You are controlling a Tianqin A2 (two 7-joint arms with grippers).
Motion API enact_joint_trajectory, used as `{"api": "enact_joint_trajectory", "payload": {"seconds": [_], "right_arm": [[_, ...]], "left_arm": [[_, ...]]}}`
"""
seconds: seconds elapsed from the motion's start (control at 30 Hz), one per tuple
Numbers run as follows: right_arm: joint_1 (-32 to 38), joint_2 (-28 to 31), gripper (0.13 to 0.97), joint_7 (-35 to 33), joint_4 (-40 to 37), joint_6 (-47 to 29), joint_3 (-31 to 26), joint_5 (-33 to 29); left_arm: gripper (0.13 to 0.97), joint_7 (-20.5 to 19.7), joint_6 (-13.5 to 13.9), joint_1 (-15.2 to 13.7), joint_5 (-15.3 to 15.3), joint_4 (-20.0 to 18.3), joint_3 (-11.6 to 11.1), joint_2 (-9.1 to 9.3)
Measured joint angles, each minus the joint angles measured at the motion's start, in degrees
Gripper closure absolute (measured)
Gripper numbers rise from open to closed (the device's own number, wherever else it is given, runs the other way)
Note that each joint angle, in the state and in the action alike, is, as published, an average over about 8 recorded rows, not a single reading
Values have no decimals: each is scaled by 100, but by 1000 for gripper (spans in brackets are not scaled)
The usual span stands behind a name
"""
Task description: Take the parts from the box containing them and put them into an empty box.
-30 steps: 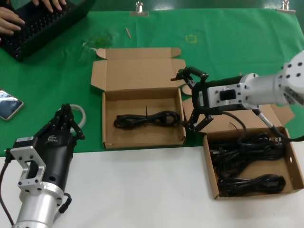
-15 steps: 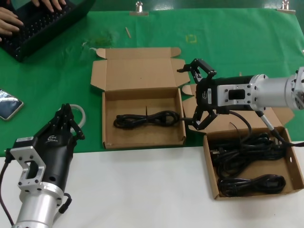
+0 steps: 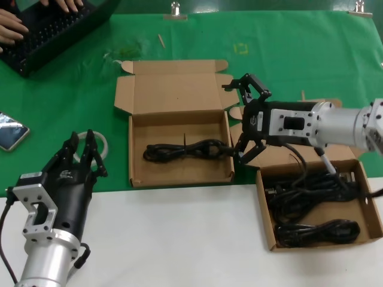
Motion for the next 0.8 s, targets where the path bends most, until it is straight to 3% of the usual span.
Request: {"api": "enact_joint_trajectory", "payload": {"seconds": [0.27, 0.57, 0.8], "right_arm": [[-549, -66, 129, 301, 411, 551, 273, 211], [-1192, -144, 129, 653, 892, 1195, 593, 457], [-1693, -205, 129, 927, 1267, 1697, 842, 649]], "left_arm": [[831, 0, 0, 0, 0, 0, 0, 0], [677, 5, 0, 0, -1, 0, 0, 0], [490, 2, 0, 0, -1, 0, 0, 0]]}}
